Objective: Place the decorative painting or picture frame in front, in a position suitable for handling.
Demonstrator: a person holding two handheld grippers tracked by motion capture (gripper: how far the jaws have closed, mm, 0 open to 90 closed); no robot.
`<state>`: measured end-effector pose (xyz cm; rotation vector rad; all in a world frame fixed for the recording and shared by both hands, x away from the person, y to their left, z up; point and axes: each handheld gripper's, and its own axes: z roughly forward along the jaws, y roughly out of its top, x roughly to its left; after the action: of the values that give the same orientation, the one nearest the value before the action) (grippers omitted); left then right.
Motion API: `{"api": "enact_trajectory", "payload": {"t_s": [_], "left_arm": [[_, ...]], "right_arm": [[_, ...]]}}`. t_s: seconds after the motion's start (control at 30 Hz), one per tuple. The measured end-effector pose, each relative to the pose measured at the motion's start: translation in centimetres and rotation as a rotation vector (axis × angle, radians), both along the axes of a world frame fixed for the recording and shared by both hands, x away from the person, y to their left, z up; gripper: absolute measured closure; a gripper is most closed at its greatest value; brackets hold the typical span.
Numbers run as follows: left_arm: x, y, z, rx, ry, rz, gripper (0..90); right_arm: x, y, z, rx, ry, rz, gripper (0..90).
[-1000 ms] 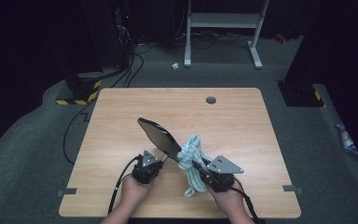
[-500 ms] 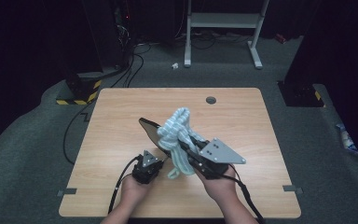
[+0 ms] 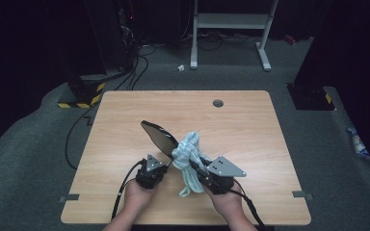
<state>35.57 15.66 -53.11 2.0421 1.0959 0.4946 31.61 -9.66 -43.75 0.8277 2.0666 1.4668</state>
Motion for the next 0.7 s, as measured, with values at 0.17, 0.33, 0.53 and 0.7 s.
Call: {"api": "enact_trajectory", "payload": {"t_s": [0.17, 0.33, 0.53, 0.7], "left_arm": [[0.1, 0.2, 0.0, -0.009, 0.007, 0.01, 88.7], [0.1, 0.2, 0.0, -0.004, 0.002, 0.008, 88.7], [0.1, 0.2, 0.0, -0.003, -0.001, 0.002, 88.7], [0.2, 0.2, 0.0, 0.004, -0.007, 0.005, 88.7]], "right_arm": [[0.4, -1.1, -2.8, -0.01, 0.074, -0.034, 75.1], [1.8, -0.2, -6.1, -0.12, 0.183, -0.061, 75.1], [2.3, -0.3, -7.0, -0.146, 0.219, -0.096, 74.9], [0.1, -2.3, -4.6, -0.096, 0.143, -0.117, 74.8]]}}
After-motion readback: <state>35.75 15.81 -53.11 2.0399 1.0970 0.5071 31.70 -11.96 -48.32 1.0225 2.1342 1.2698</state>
